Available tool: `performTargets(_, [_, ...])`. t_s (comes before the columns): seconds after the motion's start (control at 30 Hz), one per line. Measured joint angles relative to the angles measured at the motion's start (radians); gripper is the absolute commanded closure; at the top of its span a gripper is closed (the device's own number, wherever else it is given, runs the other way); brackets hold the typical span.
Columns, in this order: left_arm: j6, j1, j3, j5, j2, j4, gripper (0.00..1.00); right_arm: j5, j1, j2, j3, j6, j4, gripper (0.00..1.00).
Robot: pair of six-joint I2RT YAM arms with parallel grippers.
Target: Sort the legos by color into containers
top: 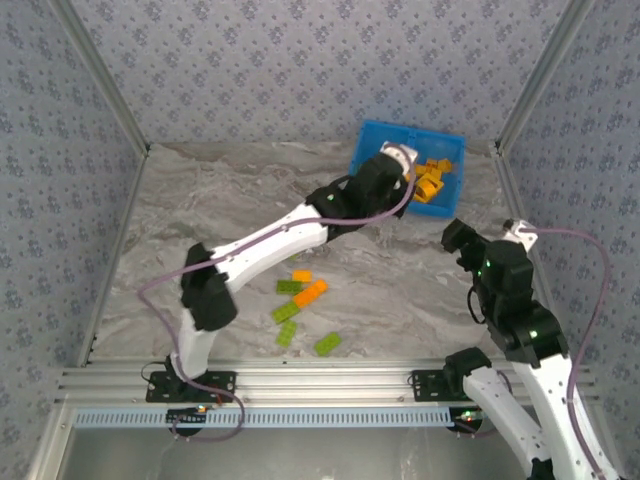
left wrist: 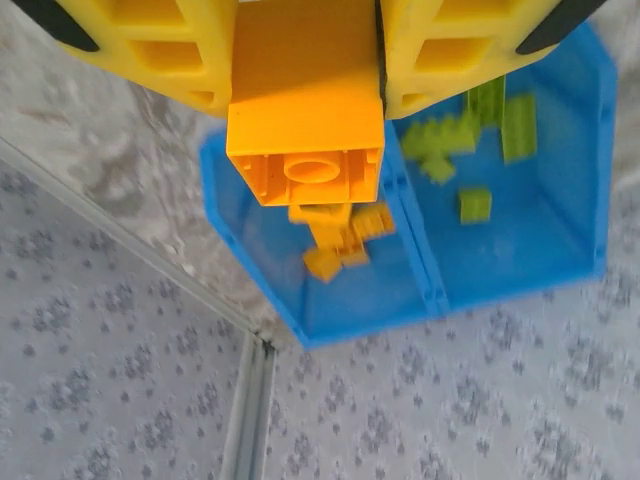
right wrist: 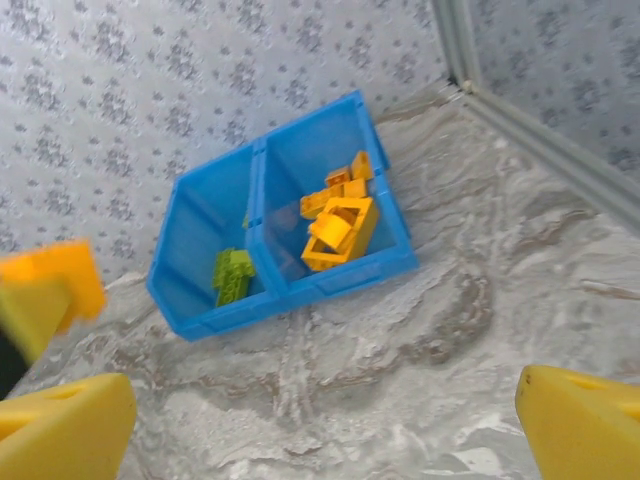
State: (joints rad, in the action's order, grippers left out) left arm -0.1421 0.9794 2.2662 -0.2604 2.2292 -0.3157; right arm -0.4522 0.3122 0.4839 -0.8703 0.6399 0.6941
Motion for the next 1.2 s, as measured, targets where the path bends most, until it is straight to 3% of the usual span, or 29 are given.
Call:
performTargets(0.17, [0.086,-0.048,0.439,0.034,0.349,0.026,0.90,-0.005,0.000,-0.022,0.005,0.000,0.044,0.00])
performTargets(0.23, [0.130,-0.063,0.524,0.036,0.444,0.060,0.92,-0.005,0.000,-0.021,0.005,0.000,0.050,0.00])
performTargets(0.53, [0.281,-0.069,0.493,0.095,0.565,0.235,0.84,0.002,0.000,-0.021,0.005,0.000,0.054,0.00])
performTargets(0.6, [0.298,-0.067,0.493,0.100,0.573,0.272,0.79,0.007,0.000,-0.021,0.005,0.000,0.054,0.00])
performTargets(0.77, [0.321,-0.065,0.502,0.100,0.587,0.322,0.50,0.022,0.000,-0.021,0.005,0.000,0.054,0.00])
performTargets(1.2, [0.245,-0.076,0.507,0.080,0.575,0.326,0.30,0.056,0.000,-0.009,0.002,0.000,0.055,0.00])
